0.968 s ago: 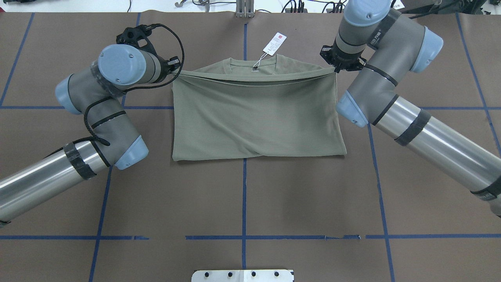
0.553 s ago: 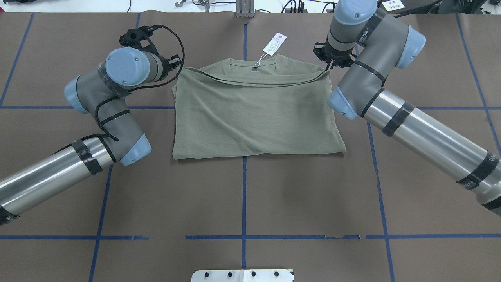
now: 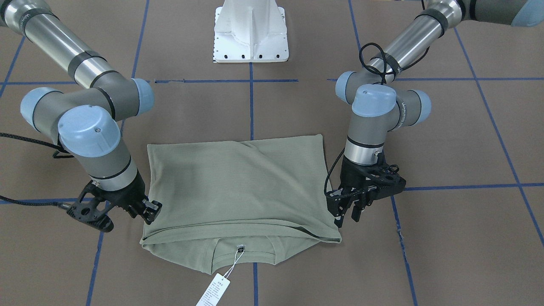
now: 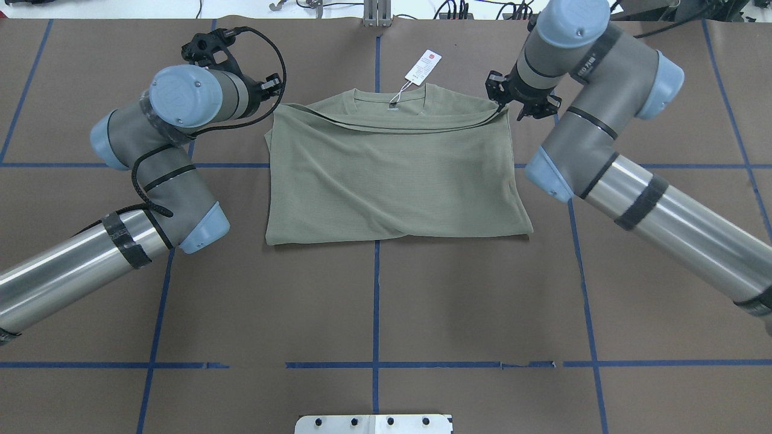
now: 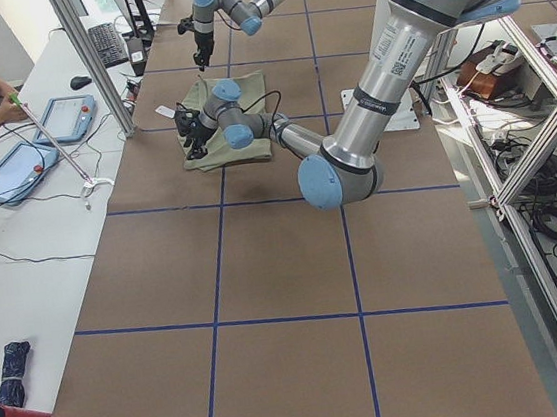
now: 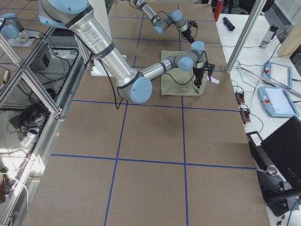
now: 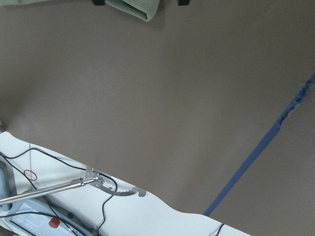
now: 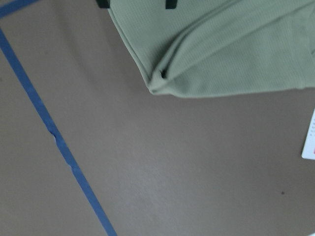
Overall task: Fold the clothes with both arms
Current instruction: 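Release the hem and move the right gripper to the folded shirt's side edge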
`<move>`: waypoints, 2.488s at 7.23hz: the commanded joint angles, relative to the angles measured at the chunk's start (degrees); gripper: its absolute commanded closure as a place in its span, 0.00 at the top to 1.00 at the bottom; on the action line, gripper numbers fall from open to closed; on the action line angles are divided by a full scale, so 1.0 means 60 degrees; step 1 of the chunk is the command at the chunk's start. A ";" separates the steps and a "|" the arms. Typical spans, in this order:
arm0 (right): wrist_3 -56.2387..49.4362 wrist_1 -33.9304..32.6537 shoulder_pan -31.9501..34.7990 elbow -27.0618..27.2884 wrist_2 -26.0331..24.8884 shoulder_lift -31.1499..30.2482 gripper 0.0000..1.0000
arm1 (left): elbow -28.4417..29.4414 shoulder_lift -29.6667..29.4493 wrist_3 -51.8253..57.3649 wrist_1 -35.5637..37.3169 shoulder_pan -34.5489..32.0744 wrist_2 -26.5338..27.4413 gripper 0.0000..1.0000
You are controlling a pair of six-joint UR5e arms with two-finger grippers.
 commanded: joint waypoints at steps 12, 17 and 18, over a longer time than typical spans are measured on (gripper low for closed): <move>0.4996 0.2837 -0.2363 0.2963 -0.1039 -0.3797 0.00 | -0.1608 0.0542 -0.0029 0.1146 0.0006 -0.0304 0.59; 0.5010 0.2574 -0.3864 0.6691 -0.1024 -0.7084 0.00 | -0.2906 0.1155 -0.0742 0.1117 0.0793 -0.1061 0.59; 0.5025 0.2574 -0.4582 0.7381 -0.1010 -0.7861 0.00 | -0.3535 0.1187 -0.1312 0.1160 0.1131 -0.1689 0.60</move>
